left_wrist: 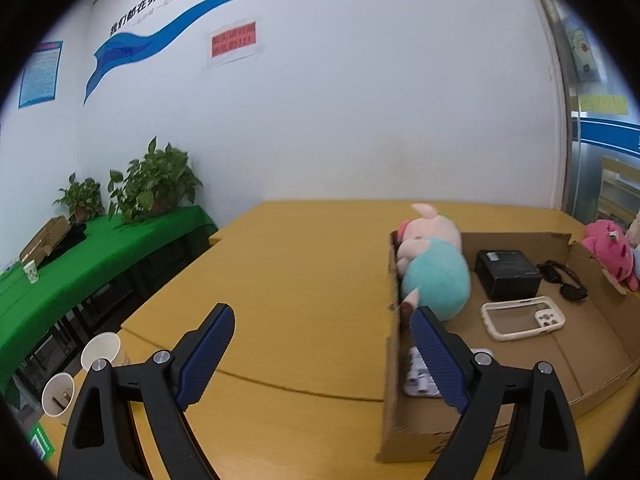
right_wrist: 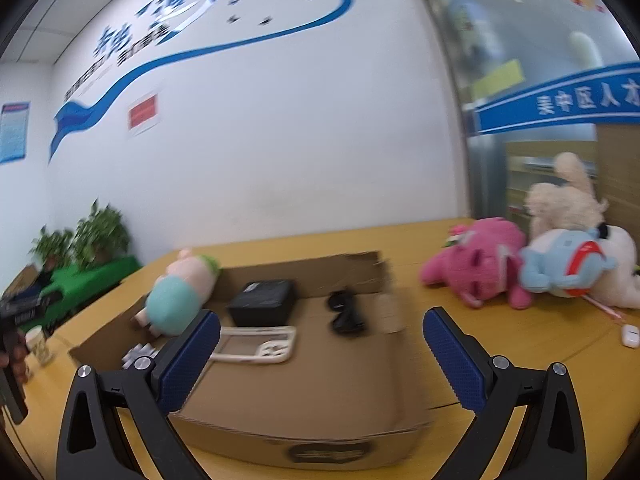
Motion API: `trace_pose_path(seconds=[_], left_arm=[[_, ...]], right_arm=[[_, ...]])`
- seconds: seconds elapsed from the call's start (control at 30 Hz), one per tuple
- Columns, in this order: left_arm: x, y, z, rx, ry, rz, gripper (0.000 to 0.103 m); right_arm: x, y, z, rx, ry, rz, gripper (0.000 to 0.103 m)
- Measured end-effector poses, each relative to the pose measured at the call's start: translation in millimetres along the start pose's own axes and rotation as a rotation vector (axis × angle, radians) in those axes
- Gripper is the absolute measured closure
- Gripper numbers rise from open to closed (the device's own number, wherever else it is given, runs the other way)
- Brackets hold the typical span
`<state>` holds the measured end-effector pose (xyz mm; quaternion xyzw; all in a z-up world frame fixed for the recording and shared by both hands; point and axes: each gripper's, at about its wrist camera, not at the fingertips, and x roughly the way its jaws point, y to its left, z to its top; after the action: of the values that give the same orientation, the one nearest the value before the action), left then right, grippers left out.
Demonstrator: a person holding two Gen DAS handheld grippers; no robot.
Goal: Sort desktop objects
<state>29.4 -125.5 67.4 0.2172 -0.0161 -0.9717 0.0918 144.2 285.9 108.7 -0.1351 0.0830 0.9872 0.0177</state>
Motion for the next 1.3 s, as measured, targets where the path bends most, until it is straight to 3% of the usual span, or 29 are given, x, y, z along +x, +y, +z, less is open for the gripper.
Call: trace_pose_path(seconds=[0.07,0.17,0.3,0.43,0.5,0.63,0.67,0.7,1.3], left_arm=[[15,20,-12,-0.031,0.064,0.006,0.013],[48,48,-32,-0.078,0.213,0.02,0.013],[84,73,-64,-0.121,0.362,0.057,0.013],[108,83,-83,-0.189,0.458,0.046,0.013],[112,85,-87,-0.193,0.46,0.058,0.013],[119,82,-89,-0.146,0.477,0.052,0.011],[120,82,-89,-0.143,0.482,0.05,0.009],[122,81,-90,-0.142,0.499,0.058,0.0],[119,81,-89,-0.146,0.508,0.062,0.0]], right_arm=[[-2,-33,5,0.02,0.014,-0.048,0.0],[9,-87,4,0.032,0.118,-0.15,0.0],[45,-168,-20,0.107,0.442,-0.291,0.0],[62,-223,-55,0.216,0.614,-0.384,0.0],[65,-236,-64,0.253,0.64,-0.414,0.0],[73,-240,-65,0.17,0.637,-0.476,0.0],[74,-238,-66,0.138,0.629,-0.475,0.0],[75,-240,-65,0.135,0.631,-0.465,0.0],[74,-246,-68,0.135,0.621,-0.463,0.0]])
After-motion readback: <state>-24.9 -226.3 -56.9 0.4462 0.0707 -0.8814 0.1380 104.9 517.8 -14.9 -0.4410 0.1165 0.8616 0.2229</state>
